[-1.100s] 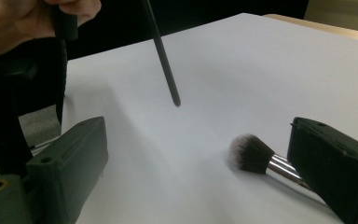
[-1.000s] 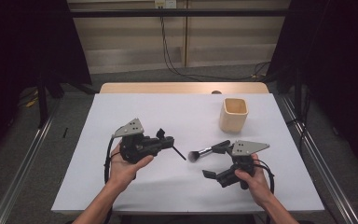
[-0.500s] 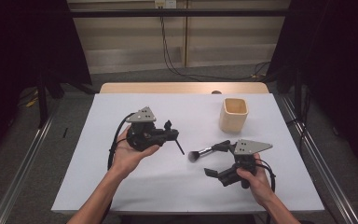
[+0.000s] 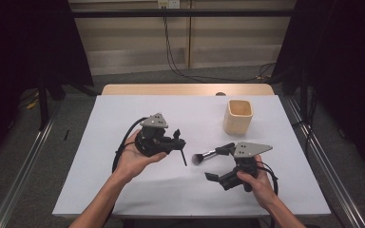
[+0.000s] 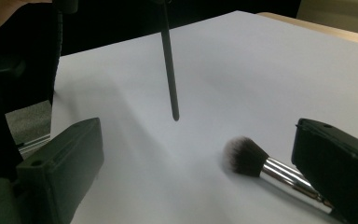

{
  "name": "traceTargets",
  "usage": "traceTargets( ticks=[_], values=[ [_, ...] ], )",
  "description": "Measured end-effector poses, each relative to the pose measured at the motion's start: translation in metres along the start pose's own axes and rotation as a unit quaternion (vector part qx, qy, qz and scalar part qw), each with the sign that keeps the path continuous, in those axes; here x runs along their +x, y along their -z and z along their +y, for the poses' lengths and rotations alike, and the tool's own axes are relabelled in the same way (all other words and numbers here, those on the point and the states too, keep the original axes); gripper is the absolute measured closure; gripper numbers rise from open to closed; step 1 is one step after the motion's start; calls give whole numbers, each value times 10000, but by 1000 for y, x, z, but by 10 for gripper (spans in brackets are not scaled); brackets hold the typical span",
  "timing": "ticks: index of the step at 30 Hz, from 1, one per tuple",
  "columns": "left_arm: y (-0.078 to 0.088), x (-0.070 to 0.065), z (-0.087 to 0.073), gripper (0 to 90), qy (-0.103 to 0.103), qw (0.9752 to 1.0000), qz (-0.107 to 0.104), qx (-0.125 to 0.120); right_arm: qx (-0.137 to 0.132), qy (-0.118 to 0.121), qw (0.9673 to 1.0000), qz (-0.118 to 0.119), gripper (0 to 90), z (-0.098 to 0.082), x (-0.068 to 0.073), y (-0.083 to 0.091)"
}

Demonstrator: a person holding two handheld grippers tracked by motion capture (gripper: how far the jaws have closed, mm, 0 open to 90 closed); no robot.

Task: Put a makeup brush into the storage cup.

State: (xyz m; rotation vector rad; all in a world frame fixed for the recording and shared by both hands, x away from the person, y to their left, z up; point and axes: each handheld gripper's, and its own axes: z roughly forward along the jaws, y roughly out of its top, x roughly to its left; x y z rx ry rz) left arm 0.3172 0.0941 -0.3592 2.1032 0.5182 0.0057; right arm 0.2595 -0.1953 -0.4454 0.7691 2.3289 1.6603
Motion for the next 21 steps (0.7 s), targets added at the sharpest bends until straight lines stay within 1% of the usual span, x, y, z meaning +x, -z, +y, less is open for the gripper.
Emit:
traceTargets(
  ticks=[3,5,6,7,8,11,15,16,17,18,19,21],
  values=[
    [-3,-4,1,854,7,9999,-107,109,-25,22,10000,17,21,5,1,-4],
    [-5,-7,1,854,-22,9999,-116,102,12,67,10000,39,22,9,2,-7],
    [-5,-7,1,854,-31,9998,-119,140,13,80,10000,49,28,10,2,-10],
    [-7,-8,1,854,-38,9999,-88,143,0,107,9999,110,28,12,2,-12],
    [-8,-8,0,854,-19,9998,-107,143,-1,131,9997,198,29,14,3,-14],
    [-12,-7,-2,854,-8,9998,-140,156,45,254,9994,249,44,19,6,-21],
    [-13,-7,-3,854,44,9998,-151,145,28,276,9989,377,52,25,7,-31],
    [-13,-8,-3,854,55,9998,-155,137,75,301,9989,361,54,26,8,-34],
    [-13,-8,-3,854,51,9998,-156,134,151,313,9985,433,47,27,8,-36],
    [-13,-7,-3,854,63,9997,-176,126,178,335,9985,388,42,27,8,-41],
    [-12,-7,-3,854,60,9997,-201,141,178,335,9985,388,42,27,8,-41],
    [-11,-6,-4,854,91,9997,-191,142,232,267,9988,350,39,27,8,-45]
  ],
)
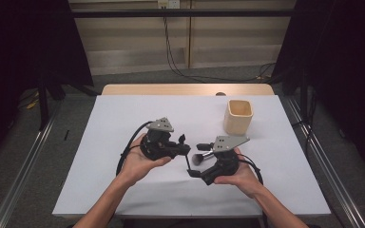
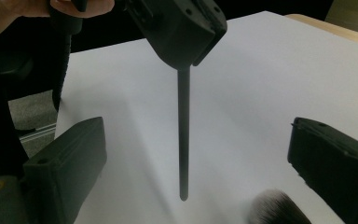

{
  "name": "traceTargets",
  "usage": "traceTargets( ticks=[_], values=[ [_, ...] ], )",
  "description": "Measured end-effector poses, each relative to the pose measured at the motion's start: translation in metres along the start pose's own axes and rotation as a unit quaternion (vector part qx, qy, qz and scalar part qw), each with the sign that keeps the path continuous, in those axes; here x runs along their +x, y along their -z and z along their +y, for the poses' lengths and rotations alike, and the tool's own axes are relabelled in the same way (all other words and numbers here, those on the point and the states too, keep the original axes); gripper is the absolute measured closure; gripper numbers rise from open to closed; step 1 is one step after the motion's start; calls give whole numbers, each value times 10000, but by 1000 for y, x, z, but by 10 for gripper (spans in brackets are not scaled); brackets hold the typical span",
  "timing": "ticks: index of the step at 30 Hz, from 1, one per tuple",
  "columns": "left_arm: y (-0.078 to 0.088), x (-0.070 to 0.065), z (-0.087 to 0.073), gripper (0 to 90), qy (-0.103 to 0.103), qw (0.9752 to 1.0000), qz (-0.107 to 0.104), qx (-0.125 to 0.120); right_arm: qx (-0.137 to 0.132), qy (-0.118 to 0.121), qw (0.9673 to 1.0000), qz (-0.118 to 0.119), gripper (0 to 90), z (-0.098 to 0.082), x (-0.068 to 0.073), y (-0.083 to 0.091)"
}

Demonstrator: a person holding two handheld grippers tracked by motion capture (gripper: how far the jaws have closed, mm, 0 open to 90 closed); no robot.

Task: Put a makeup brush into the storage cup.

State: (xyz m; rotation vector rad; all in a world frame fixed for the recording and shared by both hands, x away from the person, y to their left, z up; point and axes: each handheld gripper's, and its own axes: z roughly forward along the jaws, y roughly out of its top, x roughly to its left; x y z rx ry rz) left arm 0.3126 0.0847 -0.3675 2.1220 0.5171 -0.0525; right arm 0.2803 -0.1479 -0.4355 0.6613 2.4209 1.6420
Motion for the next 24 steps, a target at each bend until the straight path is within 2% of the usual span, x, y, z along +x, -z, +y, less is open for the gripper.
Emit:
traceTargets(
  ticks=[4,9,16,24],
  values=[
    [0,2,-1,854,33,10000,-4,-13,-79,74,9999,19,166,2,1,-4],
    [-1,2,-2,854,59,10000,-27,-11,-110,-176,9998,75,379,-1,-4,-7],
    [-4,2,-2,854,40,10000,-37,4,-156,-95,9997,170,618,-1,-2,-8],
    [-6,2,-3,854,26,10000,-58,21,-214,-143,9996,154,738,0,-3,-7]
  ],
)
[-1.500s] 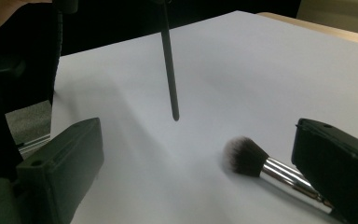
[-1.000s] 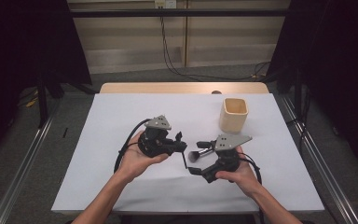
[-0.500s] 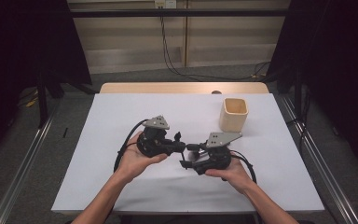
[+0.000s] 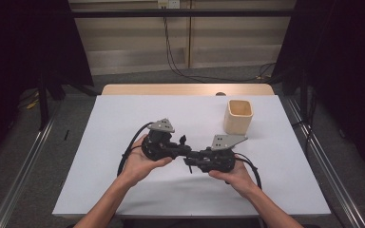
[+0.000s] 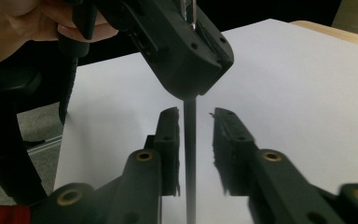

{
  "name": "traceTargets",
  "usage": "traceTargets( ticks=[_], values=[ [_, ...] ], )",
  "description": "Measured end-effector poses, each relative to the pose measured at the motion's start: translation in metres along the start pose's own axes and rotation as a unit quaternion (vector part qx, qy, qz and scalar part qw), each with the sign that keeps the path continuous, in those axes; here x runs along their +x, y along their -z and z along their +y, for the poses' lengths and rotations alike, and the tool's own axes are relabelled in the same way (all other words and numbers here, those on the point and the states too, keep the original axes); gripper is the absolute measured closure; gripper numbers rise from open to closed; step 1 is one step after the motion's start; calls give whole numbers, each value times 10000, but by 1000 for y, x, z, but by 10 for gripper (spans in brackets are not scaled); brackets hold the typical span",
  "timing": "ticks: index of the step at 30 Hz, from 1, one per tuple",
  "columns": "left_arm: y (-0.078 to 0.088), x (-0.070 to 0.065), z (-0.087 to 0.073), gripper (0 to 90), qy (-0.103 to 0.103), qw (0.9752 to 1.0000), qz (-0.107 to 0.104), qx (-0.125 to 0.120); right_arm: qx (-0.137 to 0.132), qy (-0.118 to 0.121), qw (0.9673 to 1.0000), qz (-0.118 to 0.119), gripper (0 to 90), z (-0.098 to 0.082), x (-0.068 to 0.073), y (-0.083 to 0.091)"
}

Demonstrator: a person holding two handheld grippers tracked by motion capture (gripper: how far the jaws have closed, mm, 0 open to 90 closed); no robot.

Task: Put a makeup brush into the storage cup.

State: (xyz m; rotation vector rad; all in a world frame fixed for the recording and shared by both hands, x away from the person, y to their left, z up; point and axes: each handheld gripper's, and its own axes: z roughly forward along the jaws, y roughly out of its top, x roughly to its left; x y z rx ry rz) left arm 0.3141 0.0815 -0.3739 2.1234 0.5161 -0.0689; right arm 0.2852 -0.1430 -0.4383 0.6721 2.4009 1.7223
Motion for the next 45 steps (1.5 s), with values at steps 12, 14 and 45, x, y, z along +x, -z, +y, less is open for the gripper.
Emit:
traceTargets(
  ticks=[12,14,45],
  values=[
    [-2,2,-2,854,45,10000,-26,2,36,-12,10000,86,856,0,0,0],
    [-3,2,-3,853,61,10000,-33,-21,49,-1,10000,81,858,0,1,0],
    [-3,4,-10,594,205,9983,-16,-548,34,-8,9999,-120,861,2,-4,7]
  ],
)
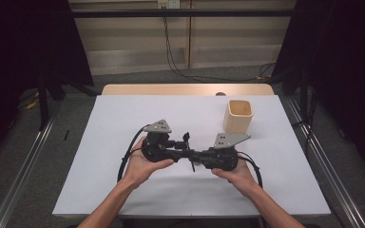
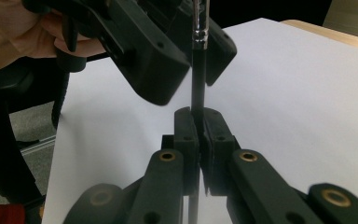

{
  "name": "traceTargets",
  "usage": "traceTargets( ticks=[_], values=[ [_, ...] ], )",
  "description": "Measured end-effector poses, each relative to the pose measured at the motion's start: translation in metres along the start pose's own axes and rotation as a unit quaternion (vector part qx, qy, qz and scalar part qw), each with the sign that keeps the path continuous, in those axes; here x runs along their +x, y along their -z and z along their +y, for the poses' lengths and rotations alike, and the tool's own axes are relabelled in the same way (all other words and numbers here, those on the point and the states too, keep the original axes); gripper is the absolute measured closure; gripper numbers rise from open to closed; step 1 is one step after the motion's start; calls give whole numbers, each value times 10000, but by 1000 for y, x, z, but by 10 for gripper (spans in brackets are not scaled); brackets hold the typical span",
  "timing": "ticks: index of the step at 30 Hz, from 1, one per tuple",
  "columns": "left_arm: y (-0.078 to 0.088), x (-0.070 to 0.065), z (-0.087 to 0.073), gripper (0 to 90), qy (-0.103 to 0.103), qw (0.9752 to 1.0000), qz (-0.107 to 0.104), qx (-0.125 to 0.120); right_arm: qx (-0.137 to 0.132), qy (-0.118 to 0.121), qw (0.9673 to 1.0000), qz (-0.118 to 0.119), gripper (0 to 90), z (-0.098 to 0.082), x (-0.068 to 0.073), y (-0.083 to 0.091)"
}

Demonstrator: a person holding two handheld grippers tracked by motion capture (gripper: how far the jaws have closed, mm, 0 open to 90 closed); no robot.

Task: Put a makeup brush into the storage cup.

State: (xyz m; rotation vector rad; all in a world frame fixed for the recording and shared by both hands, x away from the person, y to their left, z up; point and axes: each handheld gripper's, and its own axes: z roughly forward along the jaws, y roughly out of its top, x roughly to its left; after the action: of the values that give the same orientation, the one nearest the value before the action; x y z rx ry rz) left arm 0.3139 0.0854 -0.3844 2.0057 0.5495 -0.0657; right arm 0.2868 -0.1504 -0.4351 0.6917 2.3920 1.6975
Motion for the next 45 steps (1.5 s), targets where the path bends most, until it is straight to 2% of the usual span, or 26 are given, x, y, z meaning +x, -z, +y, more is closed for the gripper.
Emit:
traceTargets(
  ticks=[2,5,9,14,18,20,27,31,34,36,39,42,44,45],
  values=[
    [1,0,0,538,55,9999,51,-77,14,-7,10000,-27,861,0,-1,0],
    [4,1,-1,498,57,9998,149,-156,10,-12,10000,-59,861,-1,-2,2],
    [8,3,-2,351,177,9989,356,-241,-18,-34,9999,-111,861,0,-4,5],
    [15,6,-1,214,197,9969,629,-425,-33,-48,9998,-177,861,1,-6,8],
    [21,7,-4,115,115,9939,853,-687,-63,-61,9997,-227,861,1,-7,11],
    [24,7,-7,108,101,9917,950,-859,-79,-63,9996,-267,861,2,-7,13],
    [33,9,-21,44,103,9894,1107,-935,-95,-82,9993,-355,861,3,-9,17],
    [44,11,-26,51,98,9884,1188,-938,-79,-106,9988,-479,861,3,-10,19],
    [52,14,-30,32,126,9863,1298,-1010,-96,-117,9985,-520,861,3,-11,21],
    [56,14,-32,28,53,9843,1429,-1035,-119,-125,9983,-550,861,4,-11,22],
    [62,15,-36,28,96,9838,1402,-1116,-148,-132,9981,-588,861,5,-12,25],
    [69,12,-42,29,-50,9836,1337,-1209,-156,-134,9979,-621,861,5,-12,27],
    [72,12,-45,28,-55,9827,1409,-1198,-172,-122,9977,-638,861,5,-12,29],
    [74,12,-47,27,-55,9831,1417,-1156,-184,-129,9976,-648,861,6,-12,30]
  ],
)
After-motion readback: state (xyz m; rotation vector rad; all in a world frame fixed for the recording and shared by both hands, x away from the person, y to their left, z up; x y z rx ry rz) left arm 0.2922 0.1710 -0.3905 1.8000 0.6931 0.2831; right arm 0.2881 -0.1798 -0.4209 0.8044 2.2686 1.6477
